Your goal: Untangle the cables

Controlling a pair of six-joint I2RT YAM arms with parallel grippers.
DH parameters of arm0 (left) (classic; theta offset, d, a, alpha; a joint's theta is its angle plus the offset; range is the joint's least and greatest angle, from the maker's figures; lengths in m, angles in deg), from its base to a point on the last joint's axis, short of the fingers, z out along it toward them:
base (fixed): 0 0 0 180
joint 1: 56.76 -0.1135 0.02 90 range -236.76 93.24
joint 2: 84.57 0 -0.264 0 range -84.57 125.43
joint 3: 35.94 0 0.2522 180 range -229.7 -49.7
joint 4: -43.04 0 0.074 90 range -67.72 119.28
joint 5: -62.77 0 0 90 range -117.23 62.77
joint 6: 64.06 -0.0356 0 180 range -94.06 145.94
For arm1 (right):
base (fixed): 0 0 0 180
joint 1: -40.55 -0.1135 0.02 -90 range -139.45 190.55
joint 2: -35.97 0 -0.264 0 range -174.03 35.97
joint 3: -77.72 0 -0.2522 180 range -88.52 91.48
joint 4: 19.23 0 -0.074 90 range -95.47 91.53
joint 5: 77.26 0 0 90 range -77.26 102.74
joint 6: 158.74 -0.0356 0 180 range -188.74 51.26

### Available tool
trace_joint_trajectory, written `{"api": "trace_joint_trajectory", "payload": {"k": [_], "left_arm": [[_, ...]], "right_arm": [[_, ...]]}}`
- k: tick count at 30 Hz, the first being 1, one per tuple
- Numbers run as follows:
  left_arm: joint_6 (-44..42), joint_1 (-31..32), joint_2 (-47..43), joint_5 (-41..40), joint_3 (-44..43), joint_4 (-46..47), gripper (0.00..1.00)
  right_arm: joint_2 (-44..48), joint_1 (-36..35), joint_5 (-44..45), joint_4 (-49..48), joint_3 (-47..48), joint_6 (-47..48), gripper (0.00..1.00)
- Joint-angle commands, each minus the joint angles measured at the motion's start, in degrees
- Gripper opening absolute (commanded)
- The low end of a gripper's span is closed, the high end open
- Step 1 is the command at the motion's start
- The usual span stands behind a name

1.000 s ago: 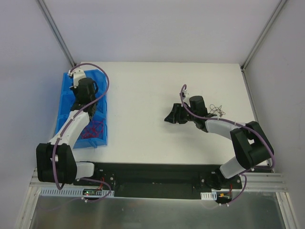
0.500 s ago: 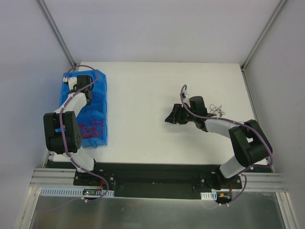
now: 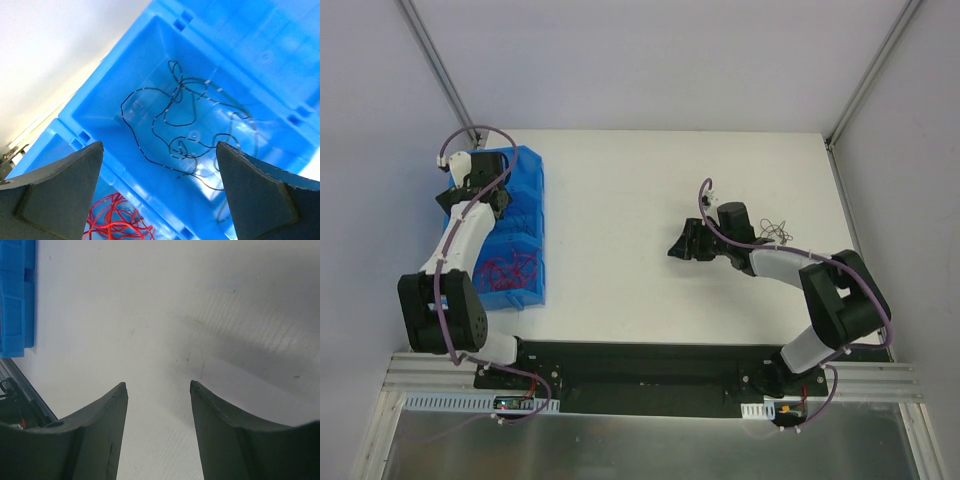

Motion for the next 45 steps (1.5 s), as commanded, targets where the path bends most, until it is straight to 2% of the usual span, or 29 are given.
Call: {"api": "trace_joint_trajectory", "payload": {"k": [1, 4, 8, 10, 11, 17, 19, 22, 26, 29, 36, 41, 45], "left_arm": [[-0.1, 1.4, -8.7, 1.0, -2.6, 0.1, 0.94], [-2.4, 1.6, -13.0, 8.2, -1.3, 3.7, 0.91], [-7.8, 3.4, -16.5, 22.0, 0.0, 10.0, 0.84], [-9.5, 4.9, -16.7, 29.4, -0.2, 11.5, 0.84], [-10.6, 8.0, -16.5, 33.5, -0.4, 12.1, 0.84], [-14.1, 18.5, -12.9, 54.2, -1.6, 15.2, 0.88], [-13.1, 20.5, -11.3, 59.3, -1.5, 16.3, 0.88], [-12.6, 23.3, -8.5, 64.5, -2.3, 16.5, 0.87], [-10.9, 24.2, -5.7, 68.8, -3.6, 16.4, 0.85], [-11.1, 24.2, -6.6, 68.1, -3.4, 16.5, 0.85], [-13.0, 24.3, -8.4, 67.3, -3.0, 16.4, 0.85], [-13.3, 24.2, -7.3, 68.0, -3.1, 16.5, 0.84], [-13.3, 25.7, -4.9, 70.0, -3.7, 16.4, 0.79]], "right_arm": [[3.6, 0.1, 4.3, 0.6, 0.6, 2.1, 0.56], [6.5, 0.2, 11.0, 2.6, -0.7, 2.2, 0.56], [12.2, 1.5, 34.2, 11.3, -2.1, -1.3, 0.57], [14.2, 4.6, 41.0, 14.6, -2.6, -3.2, 0.57], [15.2, 6.5, 42.4, 15.5, -3.3, -4.1, 0.57], [18.2, 24.9, 40.6, 21.8, -4.3, -6.0, 0.57], [16.6, 28.1, 38.6, 22.2, -3.4, -5.3, 0.57], [10.2, 28.5, 33.4, 23.5, 0.2, -2.8, 0.56], [4.0, 24.6, 21.1, 21.9, 2.0, -3.1, 0.46], [5.4, 16.3, 22.8, 21.7, 1.4, -3.3, 0.42], [5.9, -1.5, 17.0, 21.4, 6.5, -6.0, 0.41], [7.4, -4.5, 14.0, 21.1, 9.8, -2.3, 0.45], [9.7, -2.8, 22.1, 23.3, 10.6, 2.9, 0.55]]}}
